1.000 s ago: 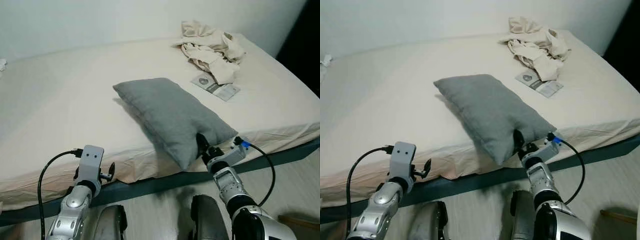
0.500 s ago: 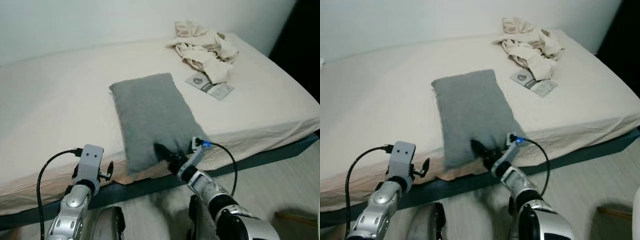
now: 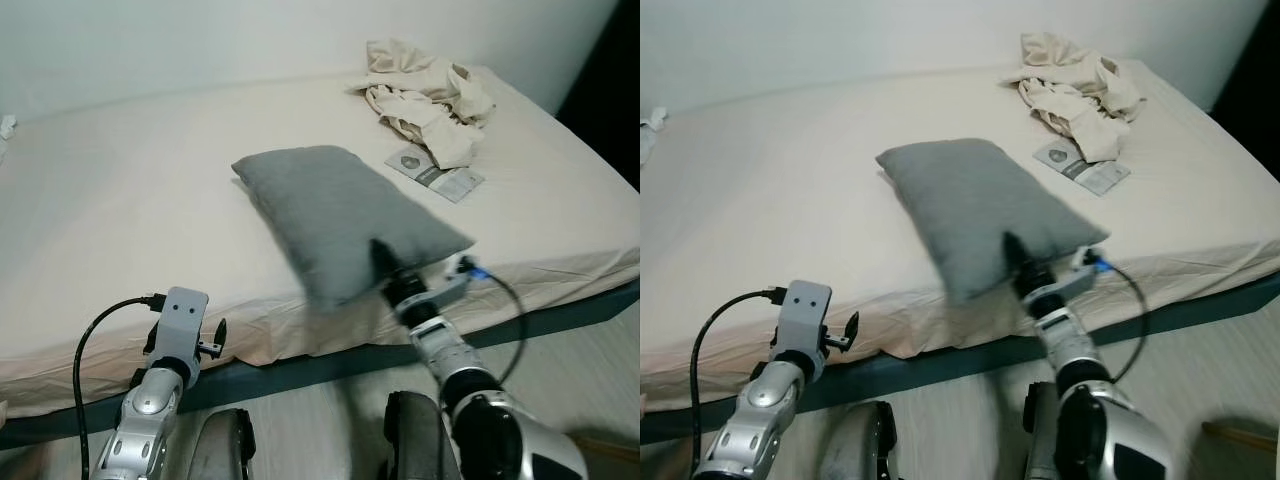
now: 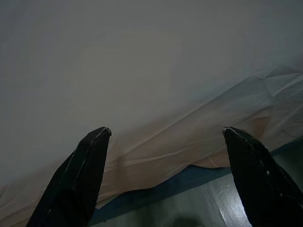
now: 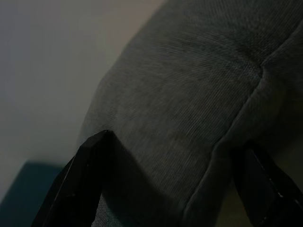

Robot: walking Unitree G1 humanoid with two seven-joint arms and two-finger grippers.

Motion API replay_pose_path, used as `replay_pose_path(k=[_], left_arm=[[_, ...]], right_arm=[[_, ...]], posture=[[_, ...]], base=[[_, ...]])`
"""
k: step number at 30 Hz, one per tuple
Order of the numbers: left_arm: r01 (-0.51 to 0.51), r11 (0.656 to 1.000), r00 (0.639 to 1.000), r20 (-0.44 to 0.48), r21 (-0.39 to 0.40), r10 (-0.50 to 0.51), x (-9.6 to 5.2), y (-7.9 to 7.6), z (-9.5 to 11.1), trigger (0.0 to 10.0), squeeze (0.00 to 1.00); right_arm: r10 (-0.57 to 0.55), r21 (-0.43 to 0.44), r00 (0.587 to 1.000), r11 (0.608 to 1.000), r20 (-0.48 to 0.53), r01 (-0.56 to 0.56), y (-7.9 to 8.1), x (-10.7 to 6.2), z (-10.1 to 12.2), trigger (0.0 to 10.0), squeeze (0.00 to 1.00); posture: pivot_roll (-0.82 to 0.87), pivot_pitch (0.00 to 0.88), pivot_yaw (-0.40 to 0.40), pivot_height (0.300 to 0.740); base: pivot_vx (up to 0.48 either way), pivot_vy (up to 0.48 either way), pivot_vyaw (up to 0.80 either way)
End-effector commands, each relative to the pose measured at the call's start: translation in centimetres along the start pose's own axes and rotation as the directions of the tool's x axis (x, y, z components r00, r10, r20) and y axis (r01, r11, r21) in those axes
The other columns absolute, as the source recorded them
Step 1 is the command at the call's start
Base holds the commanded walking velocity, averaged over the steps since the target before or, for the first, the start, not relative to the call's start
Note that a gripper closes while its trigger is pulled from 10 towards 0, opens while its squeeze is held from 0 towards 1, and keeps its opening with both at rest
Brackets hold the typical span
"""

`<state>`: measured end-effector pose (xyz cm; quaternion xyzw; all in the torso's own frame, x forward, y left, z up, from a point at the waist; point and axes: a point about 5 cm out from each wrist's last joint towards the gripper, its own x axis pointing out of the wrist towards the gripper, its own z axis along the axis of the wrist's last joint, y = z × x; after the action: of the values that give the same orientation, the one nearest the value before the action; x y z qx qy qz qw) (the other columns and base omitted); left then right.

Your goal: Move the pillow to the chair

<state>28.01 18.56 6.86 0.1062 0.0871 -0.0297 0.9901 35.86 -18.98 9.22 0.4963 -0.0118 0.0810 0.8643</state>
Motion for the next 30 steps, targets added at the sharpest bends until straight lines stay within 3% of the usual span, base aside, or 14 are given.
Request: replay_pose_path(k=[1,4,9,10,11,12,21,27,28,29,30], left_arm=[[-0.005,1.000,1.000,-0.029,0.015,0.006,-0.4,0.2,-0.9,10.0,0.00],[-0.005,1.000,1.000,-0.031,0.019,0.005,-0.4,0.2,-1.0,10.0,0.00],[0.001,1.000,0.999,-0.033,0.025,0.000,-0.3,0.2,-1.0,10.0,0.00],[0.002,1.000,0.999,-0.033,0.026,-0.001,-0.2,0.2,-0.9,10.0,0.00],[0.003,1.000,0.999,-0.032,0.026,-0.002,-0.1,0.1,-0.9,10.0,0.00],[0.005,1.000,1.000,-0.030,0.026,-0.005,0.0,0.1,-0.8,10.0,0.00],[0.009,1.000,1.000,-0.025,0.024,-0.009,0.2,0.0,-0.7,10.0,0.00],[-0.010,1.000,1.000,-0.027,-0.009,0.010,0.2,0.3,-0.7,10.0,0.00],[-0.039,0.996,0.999,-0.039,-0.080,0.036,0.4,0.6,-0.7,10.0,0.00],[-0.048,0.993,0.998,-0.045,-0.107,0.043,0.5,0.8,-0.7,10.0,0.00],[-0.048,0.993,0.998,-0.045,-0.107,0.043,0.5,0.8,-0.7,10.0,0.00]], right_arm=[[-0.027,0.007,0.999,1.000,0.029,0.027,0.0,0.1,0.3,10.0,0.00],[-0.035,-0.017,0.999,0.999,0.028,0.036,-0.1,0.2,1.2,10.0,0.00],[-0.045,-0.058,0.999,0.997,-0.026,0.043,0.0,0.4,0.5,10.0,0.00],[-0.052,-0.073,0.998,0.996,-0.037,0.049,0.1,0.4,0.3,3.9,0.00],[-0.056,-0.084,0.997,0.995,-0.045,0.052,0.1,0.4,0.1,1.0,0.00],[-0.060,-0.100,0.997,0.993,-0.055,0.055,0.1,0.4,-0.2,0.0,0.00],[-0.091,-0.151,0.994,0.985,-0.064,0.081,-0.1,0.3,-0.3,0.0,0.00],[-0.152,-0.234,0.987,0.962,-0.051,0.136,-0.3,0.4,0.4,0.0,0.00],[-0.020,-0.276,0.991,0.961,-0.133,-0.017,1.6,1.5,-0.4,0.0,0.00],[0.044,-0.277,0.984,0.957,-0.171,-0.091,2.6,1.9,-0.9,0.0,0.00],[0.044,-0.277,0.984,0.957,-0.171,-0.091,2.6,1.9,-0.9,0.0,0.00]], posture=[[0.10,0.189,0.045,0.582],[0.09,0.189,0.050,0.582],[0.09,0.186,0.059,0.582],[0.09,0.185,0.059,0.582],[0.09,0.183,0.060,0.582],[0.09,0.180,0.061,0.582],[0.08,0.166,0.063,0.582],[0.08,0.160,0.061,0.582],[0.07,0.147,0.055,0.582],[0.07,0.147,0.055,0.582],[0.07,0.147,0.055,0.582]], base=[[0.000,0.000,0.00],[0.000,0.000,0.00],[0.000,0.000,0.00],[0.000,0.000,0.00],[0.000,0.000,0.00],[0.000,0.000,0.00],[0.000,0.000,0.00],[0.000,0.000,0.00],[0.000,0.000,0.00],[0.000,0.000,0.00],[0.000,0.000,0.00]])
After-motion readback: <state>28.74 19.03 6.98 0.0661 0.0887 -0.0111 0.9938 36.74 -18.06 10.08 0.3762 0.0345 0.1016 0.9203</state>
